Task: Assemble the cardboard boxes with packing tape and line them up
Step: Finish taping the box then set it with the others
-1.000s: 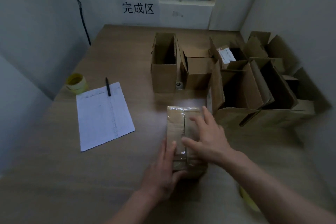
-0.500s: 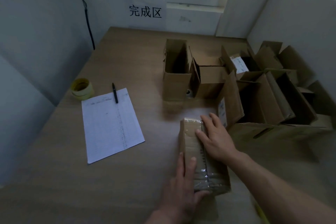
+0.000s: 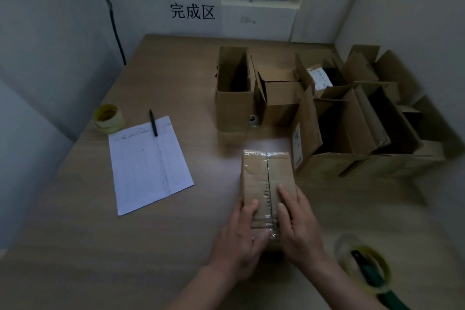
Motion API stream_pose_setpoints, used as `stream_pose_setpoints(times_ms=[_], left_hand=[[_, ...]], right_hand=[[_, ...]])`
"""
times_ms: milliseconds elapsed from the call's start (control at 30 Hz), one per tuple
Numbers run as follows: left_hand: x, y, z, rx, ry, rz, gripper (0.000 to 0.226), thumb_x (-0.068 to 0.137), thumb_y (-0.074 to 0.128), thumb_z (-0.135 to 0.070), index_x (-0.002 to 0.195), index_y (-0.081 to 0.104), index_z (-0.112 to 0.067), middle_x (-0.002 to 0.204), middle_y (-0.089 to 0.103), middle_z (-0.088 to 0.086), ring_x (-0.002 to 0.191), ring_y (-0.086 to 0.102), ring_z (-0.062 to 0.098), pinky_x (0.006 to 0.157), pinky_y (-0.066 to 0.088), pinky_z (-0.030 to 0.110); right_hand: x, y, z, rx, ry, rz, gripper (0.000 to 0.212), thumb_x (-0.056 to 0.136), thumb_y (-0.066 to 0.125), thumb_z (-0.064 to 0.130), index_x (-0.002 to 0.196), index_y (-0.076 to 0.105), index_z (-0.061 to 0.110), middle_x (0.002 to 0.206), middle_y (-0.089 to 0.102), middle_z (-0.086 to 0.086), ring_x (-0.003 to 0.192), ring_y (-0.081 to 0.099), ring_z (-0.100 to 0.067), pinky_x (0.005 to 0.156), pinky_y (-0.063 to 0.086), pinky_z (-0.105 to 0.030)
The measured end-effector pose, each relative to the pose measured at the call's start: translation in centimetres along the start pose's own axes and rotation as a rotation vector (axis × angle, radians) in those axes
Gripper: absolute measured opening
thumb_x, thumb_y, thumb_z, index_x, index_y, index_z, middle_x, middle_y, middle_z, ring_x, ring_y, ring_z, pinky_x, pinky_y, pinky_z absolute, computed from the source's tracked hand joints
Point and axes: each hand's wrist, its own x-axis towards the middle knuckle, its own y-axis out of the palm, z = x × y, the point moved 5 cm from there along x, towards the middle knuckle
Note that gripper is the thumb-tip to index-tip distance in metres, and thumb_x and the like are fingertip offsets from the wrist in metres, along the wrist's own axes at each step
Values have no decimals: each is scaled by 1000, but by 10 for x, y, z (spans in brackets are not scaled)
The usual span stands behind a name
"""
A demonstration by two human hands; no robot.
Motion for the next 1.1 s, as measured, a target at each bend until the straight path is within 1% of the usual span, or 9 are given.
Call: stream_pose_setpoints(times_ms=[133, 200, 267, 367, 533, 633, 800, 967, 1100], left_hand=[[-3, -8, -11, -210, -87, -95, 70, 77, 47, -61, 141, 30, -37, 136, 45, -13, 118, 50, 7, 97, 42, 25], [0, -6, -7, -432, -220, -113, 94, 68, 65, -50, 149, 20, -36, 133, 49, -18, 116, 54, 4, 101, 44, 29], [6, -3, -3, -642, -339, -72, 112, 55, 76, -36, 153, 22, -28, 127, 60, -14, 111, 62, 9, 101, 49, 40], [4, -24, -16, -728, -377, -76, 78, 57, 78, -9, 131, 53, -22, 113, 69, -5, 105, 66, 18, 94, 54, 46], [-18, -82, -34, -808, -220, -332, 44, 77, 65, 18, 110, 58, -10, 112, 66, -1, 109, 62, 16, 68, 59, 32], [-22, -110, -39, -975, -224, -405, 18, 90, 48, 4, 104, 59, 3, 99, 71, 10, 107, 62, 32, 86, 53, 52], [-19, -143, -68, -935, -236, -330, 56, 98, 35, -59, 106, 68, -15, 106, 72, 1, 106, 63, 24, 98, 41, 52], [-24, -155, -109, -908, -208, -293, 58, 97, 27, -63, 108, 67, -23, 109, 69, 1, 104, 63, 23, 87, 52, 46], [-26, -148, -111, -914, -183, -265, 59, 92, 40, -65, 89, 68, -12, 84, 72, -1, 95, 64, 23, 89, 51, 49]], right_hand=[[4, 0, 4, 138, 50, -6, 65, 92, 34, 57, 151, 27, 31, 157, 29, 6, 142, 32, -11, 116, 29, -31], [11, 1, -5, 209, 174, 72, 71, 96, 40, 56, 156, 11, 30, 160, 21, 8, 147, 23, -12, 119, 21, -31], [16, -1, -5, 303, 359, 170, 81, 89, 47, 69, 156, 19, 33, 157, 34, 4, 143, 35, -21, 118, 28, -42], [23, -16, 14, 595, 424, 177, 61, 84, 41, 77, 127, 54, 35, 123, 64, 4, 113, 61, -19, 97, 50, -47], [25, -58, 51, 1053, 309, 64, 53, 96, 37, 58, 89, 54, 9, 88, 65, -8, 92, 64, -24, 85, 49, -42], [27, -73, 63, 1244, 308, 55, 55, 93, 40, 63, 95, 54, 10, 76, 60, -6, 77, 63, -21, 79, 49, -41], [33, -102, 98, 1098, 135, 111, 66, 85, 48, 69, 93, 63, 6, 87, 59, -19, 81, 59, -28, 79, 49, -41], [39, -124, 115, 930, 20, 71, 58, 98, 39, 57, 73, 57, 7, 77, 60, -15, 79, 59, -29, 84, 49, -39], [41, -129, 114, 869, 38, 89, 67, 82, 49, 67, 86, 60, 1, 79, 63, -16, 77, 58, -32, 74, 51, -39]])
